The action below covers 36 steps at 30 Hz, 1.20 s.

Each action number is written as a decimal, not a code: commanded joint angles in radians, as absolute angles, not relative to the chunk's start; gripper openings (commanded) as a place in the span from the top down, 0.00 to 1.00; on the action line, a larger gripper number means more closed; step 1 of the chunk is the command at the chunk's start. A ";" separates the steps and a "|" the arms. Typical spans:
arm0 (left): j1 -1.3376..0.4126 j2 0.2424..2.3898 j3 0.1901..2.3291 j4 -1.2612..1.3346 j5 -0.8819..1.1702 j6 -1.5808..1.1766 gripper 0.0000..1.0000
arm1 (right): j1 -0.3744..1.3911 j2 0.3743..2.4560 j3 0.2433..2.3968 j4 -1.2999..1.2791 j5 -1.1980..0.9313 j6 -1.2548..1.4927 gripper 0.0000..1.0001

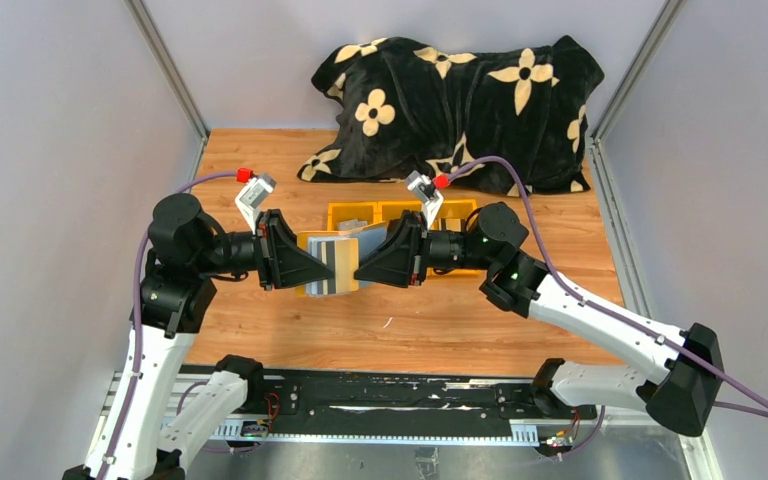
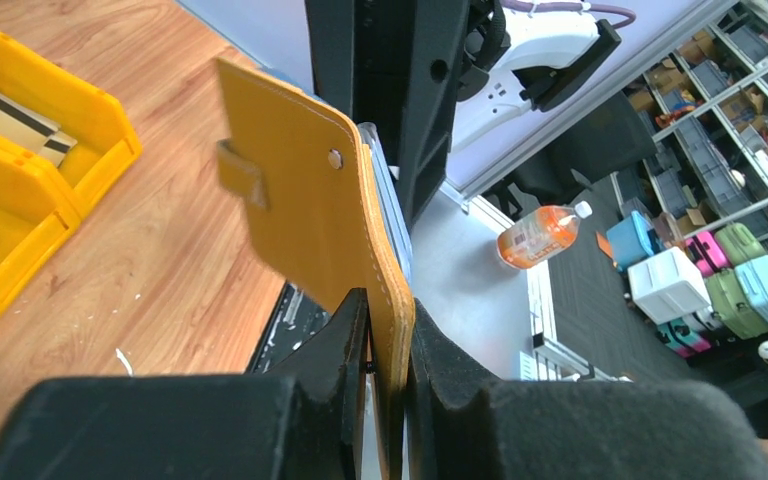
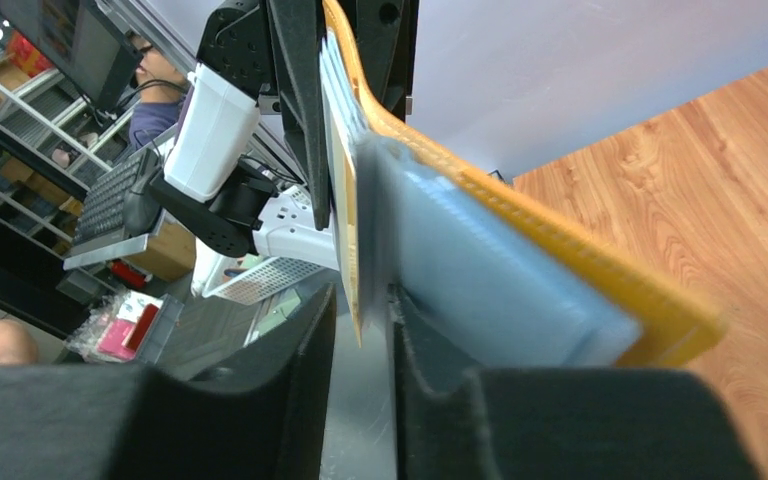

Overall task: Take the credit cards out of the card holder
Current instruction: Remove the credit card from the card holder.

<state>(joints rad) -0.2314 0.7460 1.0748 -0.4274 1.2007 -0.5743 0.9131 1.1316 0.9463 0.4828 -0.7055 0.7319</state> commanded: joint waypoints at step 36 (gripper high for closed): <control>-0.239 0.776 1.153 -0.683 1.161 -0.268 1.00 | 0.428 0.921 0.881 -0.063 -0.656 0.614 1.00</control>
<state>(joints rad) -0.2325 0.7658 1.1069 -0.5640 1.1648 -0.4084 0.5301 0.9314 0.8440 0.2745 -0.7506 0.7403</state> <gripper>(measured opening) 0.160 0.005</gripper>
